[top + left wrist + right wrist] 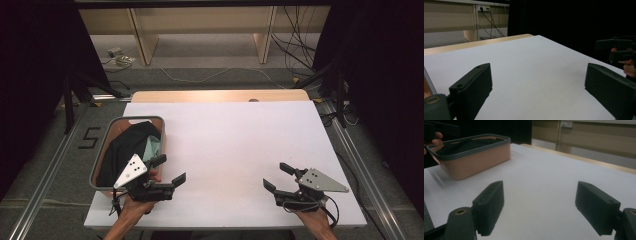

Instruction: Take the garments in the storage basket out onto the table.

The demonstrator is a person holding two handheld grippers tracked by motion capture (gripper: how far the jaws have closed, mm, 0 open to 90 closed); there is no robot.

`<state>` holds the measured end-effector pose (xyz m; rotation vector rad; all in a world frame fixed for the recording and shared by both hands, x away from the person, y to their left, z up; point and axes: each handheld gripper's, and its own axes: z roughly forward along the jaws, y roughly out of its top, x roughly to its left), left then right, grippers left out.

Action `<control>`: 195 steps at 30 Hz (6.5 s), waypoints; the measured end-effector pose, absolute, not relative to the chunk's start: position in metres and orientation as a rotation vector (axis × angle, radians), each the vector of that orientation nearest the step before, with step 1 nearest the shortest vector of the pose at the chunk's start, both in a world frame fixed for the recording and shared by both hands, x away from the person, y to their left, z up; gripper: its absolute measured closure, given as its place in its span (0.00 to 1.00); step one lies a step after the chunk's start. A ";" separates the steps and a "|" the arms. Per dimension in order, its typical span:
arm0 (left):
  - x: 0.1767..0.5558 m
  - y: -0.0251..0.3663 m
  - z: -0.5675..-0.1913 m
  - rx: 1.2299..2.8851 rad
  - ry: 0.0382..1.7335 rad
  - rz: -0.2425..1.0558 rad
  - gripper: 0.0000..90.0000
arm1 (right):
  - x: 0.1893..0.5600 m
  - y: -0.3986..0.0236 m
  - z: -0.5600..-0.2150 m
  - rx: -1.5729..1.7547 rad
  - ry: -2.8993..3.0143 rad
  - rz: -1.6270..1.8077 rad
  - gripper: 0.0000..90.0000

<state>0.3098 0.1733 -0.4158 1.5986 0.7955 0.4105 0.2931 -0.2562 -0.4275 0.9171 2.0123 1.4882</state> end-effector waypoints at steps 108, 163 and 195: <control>0.425 0.259 -0.364 1.686 1.443 0.470 0.14 | 0.294 -0.254 -0.429 0.920 2.026 1.510 0.27; 0.448 0.257 -0.442 2.177 1.723 0.223 0.00 | 0.297 -0.251 -0.434 0.915 2.061 1.493 0.28; 0.446 0.240 -0.450 2.377 1.660 0.482 0.29 | 0.295 -0.252 -0.434 0.907 2.070 1.480 0.31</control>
